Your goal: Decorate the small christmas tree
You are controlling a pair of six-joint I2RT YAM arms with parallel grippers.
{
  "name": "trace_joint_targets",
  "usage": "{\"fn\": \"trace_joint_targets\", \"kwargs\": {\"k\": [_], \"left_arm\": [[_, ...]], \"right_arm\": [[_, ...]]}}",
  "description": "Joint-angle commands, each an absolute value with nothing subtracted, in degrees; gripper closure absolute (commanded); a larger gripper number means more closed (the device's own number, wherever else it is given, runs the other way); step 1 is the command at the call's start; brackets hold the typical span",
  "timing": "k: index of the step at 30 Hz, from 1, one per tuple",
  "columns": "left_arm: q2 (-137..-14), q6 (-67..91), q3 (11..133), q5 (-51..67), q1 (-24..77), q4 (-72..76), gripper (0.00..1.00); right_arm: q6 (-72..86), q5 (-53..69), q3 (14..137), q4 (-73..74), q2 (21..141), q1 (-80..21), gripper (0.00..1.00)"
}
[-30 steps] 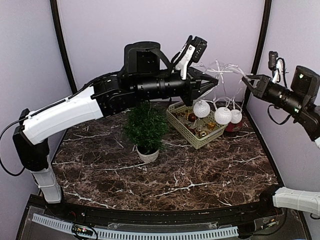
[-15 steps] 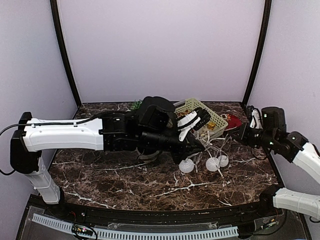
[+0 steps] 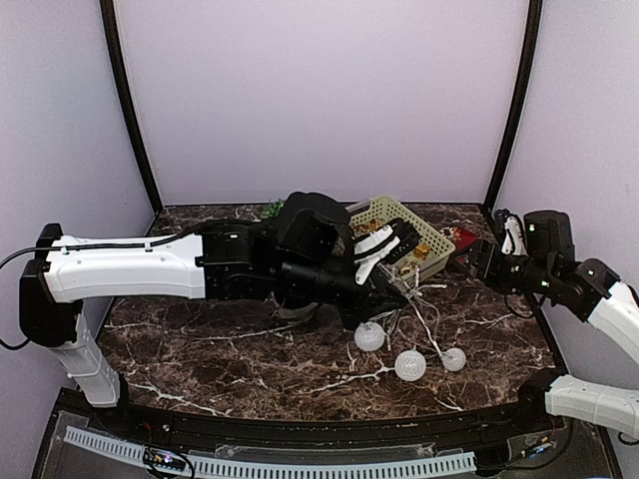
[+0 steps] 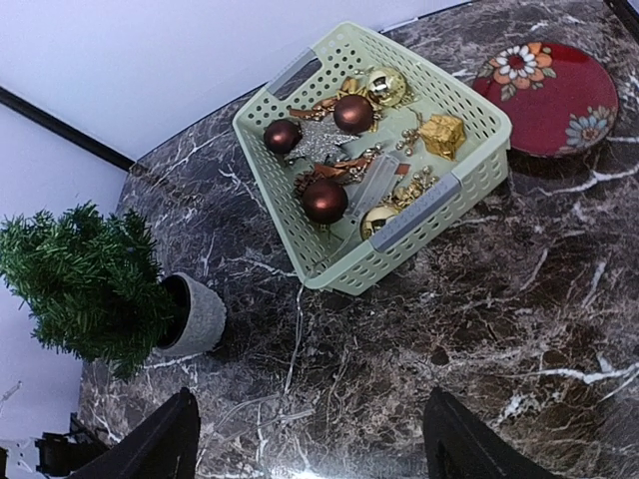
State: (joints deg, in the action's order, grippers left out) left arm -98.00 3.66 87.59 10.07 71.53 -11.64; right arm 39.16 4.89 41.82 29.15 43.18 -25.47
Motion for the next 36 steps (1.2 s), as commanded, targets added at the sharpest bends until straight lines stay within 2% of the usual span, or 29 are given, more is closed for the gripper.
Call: {"fn": "trace_joint_targets", "kwargs": {"k": [1,5,10,20,23,29,36], "left_arm": [[-94.21,2.62,85.51,11.07,71.57,-13.46,1.00],[-93.03,3.75,83.11,14.07,71.61,-11.87,1.00],[-90.80,4.93,78.84,14.94,71.61,-8.93,1.00],[-89.92,6.87,75.00,15.24,71.62,-6.84,1.00],[-89.97,7.21,74.35,15.39,71.63,-5.81,1.00],[-89.97,7.80,73.64,14.93,71.61,-4.95,1.00],[-89.77,8.41,72.63,14.83,71.61,-3.74,1.00]], "right_arm": [[34.91,5.22,45.33,25.99,45.94,-25.74,0.19],[34.55,3.91,46.25,25.34,51.53,-25.75,0.19],[37.17,10.24,44.04,18.87,58.23,-26.31,0.23],[44.46,8.27,38.63,3.27,68.05,-36.33,0.27],[45.70,6.87,39.39,0.32,73.17,-39.97,0.33],[47.85,0.99,41.97,-0.93,82.20,-43.43,0.51],[49.24,-2.41,42.63,-3.36,85.37,-43.95,0.66]]}}
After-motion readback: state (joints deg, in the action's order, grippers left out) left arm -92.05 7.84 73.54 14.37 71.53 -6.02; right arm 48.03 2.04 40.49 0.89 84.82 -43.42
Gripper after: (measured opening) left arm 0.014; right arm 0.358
